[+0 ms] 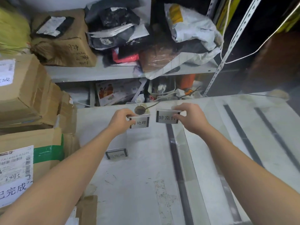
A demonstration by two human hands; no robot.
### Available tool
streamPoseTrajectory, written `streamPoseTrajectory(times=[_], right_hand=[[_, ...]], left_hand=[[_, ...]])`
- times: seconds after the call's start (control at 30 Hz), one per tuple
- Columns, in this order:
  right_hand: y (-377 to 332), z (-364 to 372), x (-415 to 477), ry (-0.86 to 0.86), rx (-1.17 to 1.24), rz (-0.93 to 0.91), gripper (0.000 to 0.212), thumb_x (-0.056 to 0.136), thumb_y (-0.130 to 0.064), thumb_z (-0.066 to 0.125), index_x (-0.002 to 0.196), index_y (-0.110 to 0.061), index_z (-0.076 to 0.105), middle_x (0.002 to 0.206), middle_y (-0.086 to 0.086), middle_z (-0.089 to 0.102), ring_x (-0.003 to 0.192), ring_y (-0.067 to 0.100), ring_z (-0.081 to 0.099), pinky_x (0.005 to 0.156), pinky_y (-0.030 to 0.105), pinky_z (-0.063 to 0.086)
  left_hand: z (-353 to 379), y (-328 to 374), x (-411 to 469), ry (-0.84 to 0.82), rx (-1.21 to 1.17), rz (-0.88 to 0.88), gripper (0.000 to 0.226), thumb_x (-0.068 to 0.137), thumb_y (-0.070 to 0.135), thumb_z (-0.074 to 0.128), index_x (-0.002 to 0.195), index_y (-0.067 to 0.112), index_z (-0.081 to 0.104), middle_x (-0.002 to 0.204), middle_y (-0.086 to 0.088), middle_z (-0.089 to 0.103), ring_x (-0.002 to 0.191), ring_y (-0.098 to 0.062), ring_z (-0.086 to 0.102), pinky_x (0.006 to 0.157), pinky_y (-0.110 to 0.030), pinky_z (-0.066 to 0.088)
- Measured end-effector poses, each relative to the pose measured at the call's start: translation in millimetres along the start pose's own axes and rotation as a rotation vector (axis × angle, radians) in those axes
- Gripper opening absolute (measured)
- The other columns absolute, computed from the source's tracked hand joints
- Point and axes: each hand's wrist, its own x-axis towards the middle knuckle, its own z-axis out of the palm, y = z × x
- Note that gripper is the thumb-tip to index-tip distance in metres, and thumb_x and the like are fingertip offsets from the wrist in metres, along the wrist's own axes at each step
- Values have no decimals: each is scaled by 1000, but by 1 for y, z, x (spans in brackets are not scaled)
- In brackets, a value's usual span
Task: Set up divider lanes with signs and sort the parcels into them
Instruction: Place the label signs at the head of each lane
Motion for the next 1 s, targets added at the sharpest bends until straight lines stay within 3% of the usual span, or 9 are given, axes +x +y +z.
streamPoseTrajectory(times=[0.13,0.23,0.37,0.67,0.83,0.93,1.0], right_hand=[[12,-6,-2,14,-2,50,19,89,-17,73,107,-13,76,104,3,73,97,25,62,87,40,48],[21,-7,-2,34,11,90,20,89,-18,72,108,-16,76,105,0,73,99,22,63,88,39,49],[28,-9,1,52,25,124,20,89,-19,71,109,-19,76,105,-4,73,98,18,62,88,36,49],[42,-11,-3,46,28,109,21,89,-20,72,109,-18,77,103,-4,73,93,15,61,80,29,45],[49,-19,-6,19,44,92,24,89,-21,72,112,-16,75,107,-3,73,98,16,62,83,30,45],[57,-28,-8,16,36,66,24,89,-22,72,112,-17,76,105,-4,72,87,7,57,75,23,39],[62,-37,-11,22,40,54,22,89,-22,71,111,-17,75,97,-9,70,75,-1,51,68,16,36]], left_hand=[[28,-4,22,-31,-19,-11,17,84,10,75,101,9,75,96,0,65,90,-16,57,81,-27,45],[45,-8,38,-57,-38,-18,20,82,5,76,101,7,74,99,-3,66,95,-22,60,81,-28,45],[58,-13,53,-75,-23,-47,20,82,5,75,102,9,74,104,-4,67,97,-23,59,86,-39,51],[77,-16,69,-107,22,-121,18,84,7,73,102,10,73,110,-7,67,97,-23,59,85,-38,53],[76,-6,68,-123,112,-178,32,83,13,75,115,13,69,119,-10,65,104,-29,61,88,-39,53],[66,11,64,-136,158,-176,53,76,22,81,126,17,63,121,-6,64,110,-29,60,91,-39,52],[56,29,62,-126,239,-146,45,74,29,77,116,21,64,110,-3,66,104,-29,62,80,-37,53]])
